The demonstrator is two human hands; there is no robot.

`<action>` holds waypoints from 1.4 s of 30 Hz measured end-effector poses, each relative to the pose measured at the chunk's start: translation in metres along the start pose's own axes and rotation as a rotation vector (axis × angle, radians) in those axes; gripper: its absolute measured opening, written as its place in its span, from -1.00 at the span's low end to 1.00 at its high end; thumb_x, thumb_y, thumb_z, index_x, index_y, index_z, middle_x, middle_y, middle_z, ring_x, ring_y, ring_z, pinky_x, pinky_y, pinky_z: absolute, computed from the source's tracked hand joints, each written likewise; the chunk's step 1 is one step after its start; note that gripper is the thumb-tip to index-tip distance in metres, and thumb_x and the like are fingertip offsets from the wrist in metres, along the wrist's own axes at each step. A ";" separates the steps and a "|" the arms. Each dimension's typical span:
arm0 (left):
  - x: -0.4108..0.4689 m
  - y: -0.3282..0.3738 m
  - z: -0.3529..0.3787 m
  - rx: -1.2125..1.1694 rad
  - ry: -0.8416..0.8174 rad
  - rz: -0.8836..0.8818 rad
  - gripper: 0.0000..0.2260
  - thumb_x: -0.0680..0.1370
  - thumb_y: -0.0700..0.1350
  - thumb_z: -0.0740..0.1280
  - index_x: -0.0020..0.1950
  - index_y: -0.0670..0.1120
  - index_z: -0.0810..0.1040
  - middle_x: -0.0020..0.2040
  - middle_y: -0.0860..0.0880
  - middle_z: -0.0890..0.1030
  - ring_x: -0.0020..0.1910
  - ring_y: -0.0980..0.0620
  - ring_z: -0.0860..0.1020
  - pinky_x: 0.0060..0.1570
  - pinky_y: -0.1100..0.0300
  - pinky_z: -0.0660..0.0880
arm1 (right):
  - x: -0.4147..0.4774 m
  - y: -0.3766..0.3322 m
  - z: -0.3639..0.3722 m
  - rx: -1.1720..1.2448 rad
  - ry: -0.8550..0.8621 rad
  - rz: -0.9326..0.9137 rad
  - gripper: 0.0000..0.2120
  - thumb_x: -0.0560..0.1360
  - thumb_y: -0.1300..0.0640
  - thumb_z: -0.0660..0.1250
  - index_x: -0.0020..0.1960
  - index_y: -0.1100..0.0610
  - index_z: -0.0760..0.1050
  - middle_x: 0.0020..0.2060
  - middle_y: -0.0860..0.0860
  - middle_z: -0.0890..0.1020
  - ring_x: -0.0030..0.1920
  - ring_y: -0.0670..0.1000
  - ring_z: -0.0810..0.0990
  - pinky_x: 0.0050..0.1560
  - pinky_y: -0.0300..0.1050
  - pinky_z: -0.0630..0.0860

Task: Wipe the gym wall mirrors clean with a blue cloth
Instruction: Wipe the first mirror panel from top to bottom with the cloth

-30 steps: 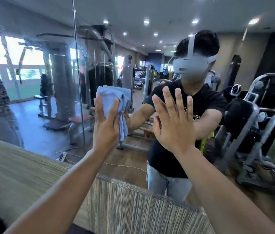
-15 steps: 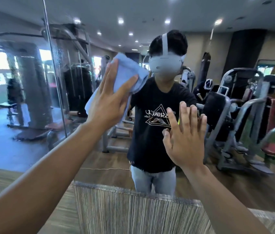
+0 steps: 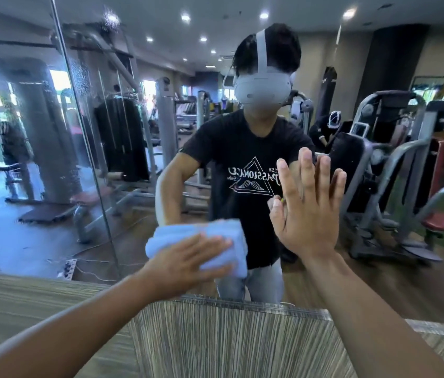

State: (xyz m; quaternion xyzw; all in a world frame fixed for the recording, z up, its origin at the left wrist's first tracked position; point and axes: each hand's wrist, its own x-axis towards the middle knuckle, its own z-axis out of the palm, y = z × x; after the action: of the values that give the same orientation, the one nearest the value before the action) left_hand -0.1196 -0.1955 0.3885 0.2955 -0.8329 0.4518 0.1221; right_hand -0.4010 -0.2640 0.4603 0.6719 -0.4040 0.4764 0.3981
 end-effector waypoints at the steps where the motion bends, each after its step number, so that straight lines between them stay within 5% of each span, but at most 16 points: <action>1: -0.011 0.003 0.008 0.035 -0.036 0.103 -0.40 0.50 -0.22 0.32 0.54 0.06 0.34 0.62 -0.14 0.17 0.60 -0.08 0.17 0.58 -0.06 0.04 | 0.000 0.000 0.000 0.002 -0.005 0.001 -0.45 0.67 -0.01 0.07 0.64 0.08 0.22 0.61 0.21 0.18 0.61 0.31 0.11 0.57 0.40 0.03; 4: -0.008 -0.012 0.003 0.026 0.019 0.170 -0.49 0.55 -0.22 0.31 0.49 0.07 0.42 0.58 -0.14 0.28 0.57 -0.10 0.23 0.58 -0.14 0.05 | 0.000 0.001 0.001 -0.007 -0.009 -0.001 -0.45 0.66 0.00 0.08 0.64 0.07 0.22 0.61 0.22 0.19 0.61 0.32 0.11 0.57 0.41 0.04; 9: 0.048 -0.071 -0.043 -0.004 0.209 -0.067 -0.50 0.60 -0.28 0.29 0.52 0.04 0.41 0.54 -0.25 0.31 0.54 -0.21 0.27 0.49 -0.30 0.19 | -0.002 0.000 0.005 -0.047 0.017 0.006 -0.42 0.63 0.01 0.15 0.64 0.06 0.22 0.60 0.21 0.22 0.60 0.31 0.13 0.58 0.37 0.01; 17: 0.056 -0.045 -0.031 -0.076 0.338 -0.251 -0.42 0.53 -0.35 0.35 0.51 0.03 0.37 0.54 -0.24 0.29 0.57 -0.21 0.21 0.53 -0.16 0.20 | -0.003 0.002 0.004 -0.061 0.011 -0.009 -0.37 0.62 0.00 0.18 0.66 0.05 0.15 0.61 0.21 0.20 0.60 0.31 0.12 0.58 0.36 0.01; 20: 0.021 -0.002 0.004 -0.055 0.226 -0.152 -0.43 0.56 -0.31 0.33 0.53 0.05 0.35 0.57 -0.16 0.23 0.60 -0.14 0.16 0.57 -0.09 0.09 | -0.002 0.001 0.004 -0.056 0.024 -0.005 -0.40 0.65 0.00 0.12 0.67 0.05 0.13 0.60 0.21 0.21 0.60 0.31 0.14 0.57 0.38 0.05; 24: -0.030 0.046 0.039 0.055 -0.012 0.136 -0.50 0.64 -0.24 -0.02 0.46 0.11 0.47 0.55 -0.08 0.32 0.53 -0.08 0.28 0.59 -0.10 0.02 | -0.002 0.001 0.005 -0.050 0.040 -0.005 -0.43 0.67 -0.03 0.06 0.66 0.03 0.13 0.60 0.19 0.22 0.59 0.31 0.16 0.57 0.37 0.08; 29: -0.033 0.028 0.035 0.132 -0.075 0.252 -0.57 0.67 -0.16 0.08 0.45 0.22 0.42 0.60 -0.01 0.23 0.62 -0.13 0.05 0.57 -0.18 -0.01 | -0.001 0.001 0.005 -0.047 0.044 -0.004 -0.42 0.66 -0.02 0.07 0.66 0.03 0.14 0.60 0.19 0.21 0.58 0.32 0.19 0.56 0.38 0.11; 35: 0.012 -0.043 -0.025 0.071 0.122 -0.048 -0.56 0.65 -0.20 0.23 0.52 0.10 0.42 0.55 -0.14 0.35 0.58 -0.25 0.15 0.48 -0.35 0.17 | -0.002 0.000 0.002 -0.042 0.024 0.007 -0.43 0.65 -0.01 0.09 0.65 0.03 0.18 0.60 0.18 0.19 0.60 0.30 0.16 0.56 0.38 0.10; 39: 0.039 -0.075 -0.051 0.043 0.223 -0.210 -0.57 0.67 -0.22 0.16 0.52 0.07 0.34 0.56 -0.16 0.24 0.62 -0.23 -0.02 0.56 -0.21 -0.01 | -0.002 0.000 0.002 -0.044 0.022 0.009 -0.43 0.64 -0.01 0.14 0.64 0.04 0.21 0.60 0.18 0.19 0.60 0.29 0.15 0.56 0.39 0.11; 42: 0.033 -0.055 -0.032 -0.007 0.275 -0.309 -0.47 0.59 -0.31 0.30 0.51 0.05 0.36 0.58 -0.15 0.20 0.62 -0.19 0.02 0.54 -0.22 0.10 | -0.003 0.001 0.002 -0.040 0.016 0.005 -0.43 0.65 -0.01 0.14 0.64 0.05 0.21 0.60 0.18 0.18 0.60 0.30 0.15 0.56 0.39 0.09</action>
State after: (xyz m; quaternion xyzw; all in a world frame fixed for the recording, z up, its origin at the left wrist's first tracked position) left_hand -0.1148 -0.2045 0.4591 0.3548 -0.7547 0.4608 0.3036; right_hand -0.4016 -0.2659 0.4570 0.6587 -0.4121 0.4746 0.4135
